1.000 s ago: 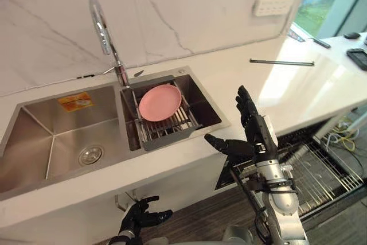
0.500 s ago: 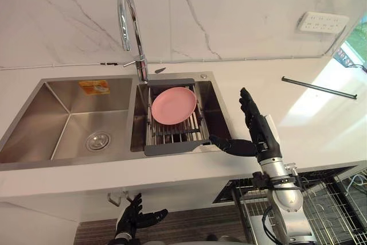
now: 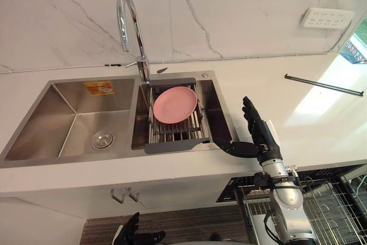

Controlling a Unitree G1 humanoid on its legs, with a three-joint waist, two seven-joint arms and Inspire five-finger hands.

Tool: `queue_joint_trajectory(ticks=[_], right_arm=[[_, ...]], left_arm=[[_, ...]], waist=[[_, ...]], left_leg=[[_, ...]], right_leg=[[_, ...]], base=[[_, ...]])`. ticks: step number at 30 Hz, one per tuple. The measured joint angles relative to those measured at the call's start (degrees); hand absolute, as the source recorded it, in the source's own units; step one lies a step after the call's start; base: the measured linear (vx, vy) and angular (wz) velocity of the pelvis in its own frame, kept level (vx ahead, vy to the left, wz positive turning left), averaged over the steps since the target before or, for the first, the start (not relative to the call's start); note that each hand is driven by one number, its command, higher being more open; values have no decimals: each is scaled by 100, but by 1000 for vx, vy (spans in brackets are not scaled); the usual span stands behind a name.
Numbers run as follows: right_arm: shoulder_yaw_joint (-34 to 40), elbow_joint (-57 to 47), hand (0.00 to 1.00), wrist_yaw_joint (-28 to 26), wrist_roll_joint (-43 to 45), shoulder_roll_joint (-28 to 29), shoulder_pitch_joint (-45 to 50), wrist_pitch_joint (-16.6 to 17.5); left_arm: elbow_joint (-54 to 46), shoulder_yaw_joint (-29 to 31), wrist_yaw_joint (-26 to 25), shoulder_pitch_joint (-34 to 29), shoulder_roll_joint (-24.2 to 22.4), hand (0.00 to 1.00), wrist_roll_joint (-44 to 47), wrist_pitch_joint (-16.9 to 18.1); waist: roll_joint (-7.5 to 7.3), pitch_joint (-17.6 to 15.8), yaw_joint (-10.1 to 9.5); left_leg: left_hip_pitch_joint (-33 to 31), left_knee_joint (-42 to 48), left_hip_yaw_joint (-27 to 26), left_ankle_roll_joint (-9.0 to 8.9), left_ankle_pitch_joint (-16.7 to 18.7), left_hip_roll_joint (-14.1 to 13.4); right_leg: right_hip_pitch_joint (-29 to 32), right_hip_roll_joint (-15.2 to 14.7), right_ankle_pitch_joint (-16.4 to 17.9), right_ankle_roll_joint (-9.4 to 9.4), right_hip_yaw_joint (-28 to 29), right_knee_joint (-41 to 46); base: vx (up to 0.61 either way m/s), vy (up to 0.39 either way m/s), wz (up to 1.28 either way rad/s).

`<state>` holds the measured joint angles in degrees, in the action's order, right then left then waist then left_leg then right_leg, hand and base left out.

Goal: Walk over to the sink, pick up the cup, carry it to the dishwasher, place the cup inside the dishwasher, then close the dishwasher door

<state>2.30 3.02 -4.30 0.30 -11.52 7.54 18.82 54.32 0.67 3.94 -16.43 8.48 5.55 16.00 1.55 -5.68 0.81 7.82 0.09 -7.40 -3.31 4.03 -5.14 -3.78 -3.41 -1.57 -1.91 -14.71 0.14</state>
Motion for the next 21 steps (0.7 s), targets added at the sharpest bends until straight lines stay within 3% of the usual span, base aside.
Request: queue_joint_trajectory(ticks=[9, 14, 21], right_arm=[[220, 109, 100, 729, -503, 172, 226, -68], [187, 79, 100, 720, -946, 111, 177, -67], [35, 104, 100, 753, -1605, -134, -175, -129]], left_arm=[[4, -6, -19, -5, -3, 100, 23, -60], [5, -4, -77, -69, -9, 100, 25, -83], [-18, 2, -109, -82, -11, 100, 24, -144]], waist=[[-9, -25, 5], [-20, -30, -154], [-34, -37, -185]], left_leg=[[136, -12, -278, 8, 15, -5], [171, -25, -257, -4, 38, 4], [191, -69, -100, 31, 11, 57]], right_leg=[[-209, -72, 22, -33, -116, 8], [-256, -87, 42, -60, -161, 6], [-352, -149, 55, -83, -337, 1]], base=[[-16, 10, 5], [-15, 2, 4], [6, 8, 13]])
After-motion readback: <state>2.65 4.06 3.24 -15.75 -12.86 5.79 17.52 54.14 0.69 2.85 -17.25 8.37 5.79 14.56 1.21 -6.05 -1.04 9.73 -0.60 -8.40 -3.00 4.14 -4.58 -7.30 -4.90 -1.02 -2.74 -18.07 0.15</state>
